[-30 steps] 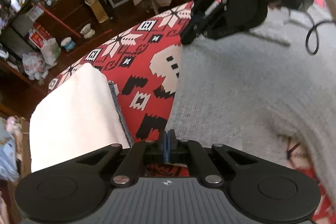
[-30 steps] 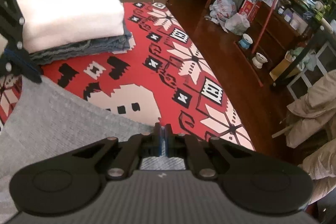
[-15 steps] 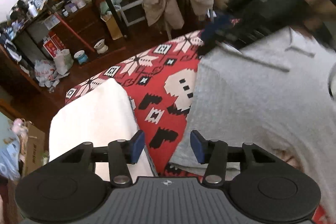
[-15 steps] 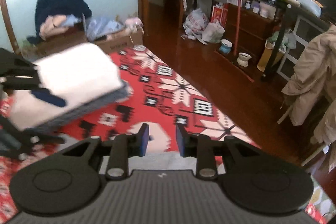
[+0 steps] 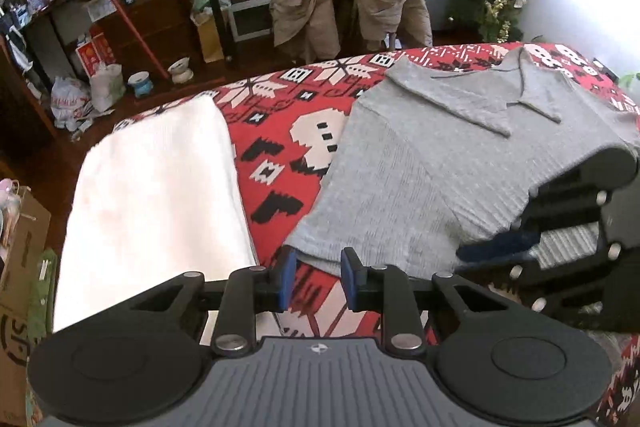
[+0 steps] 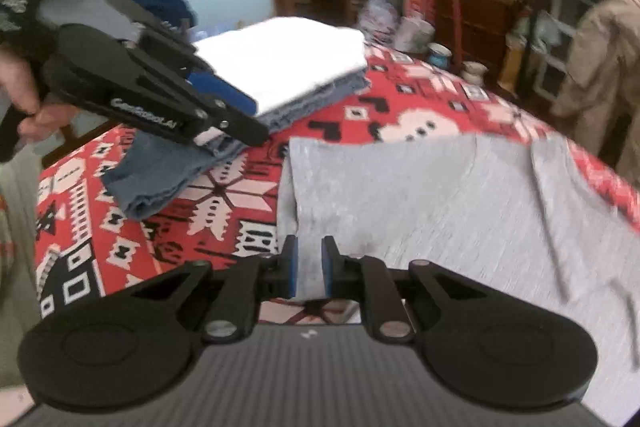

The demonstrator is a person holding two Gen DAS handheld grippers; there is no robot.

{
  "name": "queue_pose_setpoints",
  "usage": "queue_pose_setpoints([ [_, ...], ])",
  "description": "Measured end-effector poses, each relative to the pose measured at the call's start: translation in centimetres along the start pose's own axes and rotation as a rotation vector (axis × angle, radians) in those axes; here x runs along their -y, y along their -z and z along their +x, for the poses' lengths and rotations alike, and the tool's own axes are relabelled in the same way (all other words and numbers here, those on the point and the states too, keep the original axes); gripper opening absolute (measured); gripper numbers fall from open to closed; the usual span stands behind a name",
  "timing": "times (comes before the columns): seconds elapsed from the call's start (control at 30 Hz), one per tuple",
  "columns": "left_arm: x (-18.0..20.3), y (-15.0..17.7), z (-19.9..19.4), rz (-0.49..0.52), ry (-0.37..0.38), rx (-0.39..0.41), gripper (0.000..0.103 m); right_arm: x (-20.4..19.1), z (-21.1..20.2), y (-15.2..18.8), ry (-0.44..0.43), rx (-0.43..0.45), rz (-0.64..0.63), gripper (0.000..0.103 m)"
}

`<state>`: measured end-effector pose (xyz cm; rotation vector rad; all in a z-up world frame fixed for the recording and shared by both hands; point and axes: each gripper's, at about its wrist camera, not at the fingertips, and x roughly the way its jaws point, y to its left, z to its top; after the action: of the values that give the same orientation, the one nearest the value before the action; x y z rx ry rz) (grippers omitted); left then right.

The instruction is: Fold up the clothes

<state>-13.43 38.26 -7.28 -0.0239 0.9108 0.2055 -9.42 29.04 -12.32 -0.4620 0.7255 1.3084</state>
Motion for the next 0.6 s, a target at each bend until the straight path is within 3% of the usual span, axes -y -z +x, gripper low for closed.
queue_pose_setpoints([
  [0.13,0.4,0.5,0.0,-0.039,0.024,0.006,0.024,-1.4,0.7,1.5,0.033,0.013,0.033,0.012],
  [0.33,1.5,0.8,-1.4,-0.124,0.09,0.035,0.026,-3.9,-2.1,3.4,-0.018,0.029,0.035,0.012],
  [0.47,2.9,0.6,-2.7,-0.153,0.119,0.058,0.031,-3.9,-6.9,5.0,0.017,0.065,0.052,0.013],
  [0.6,6.1,0.5,-3.9,-0.089,0.101,0.093,0.031,-2.4,-12.3,7.4,0.117,0.093,0.087,0.015],
])
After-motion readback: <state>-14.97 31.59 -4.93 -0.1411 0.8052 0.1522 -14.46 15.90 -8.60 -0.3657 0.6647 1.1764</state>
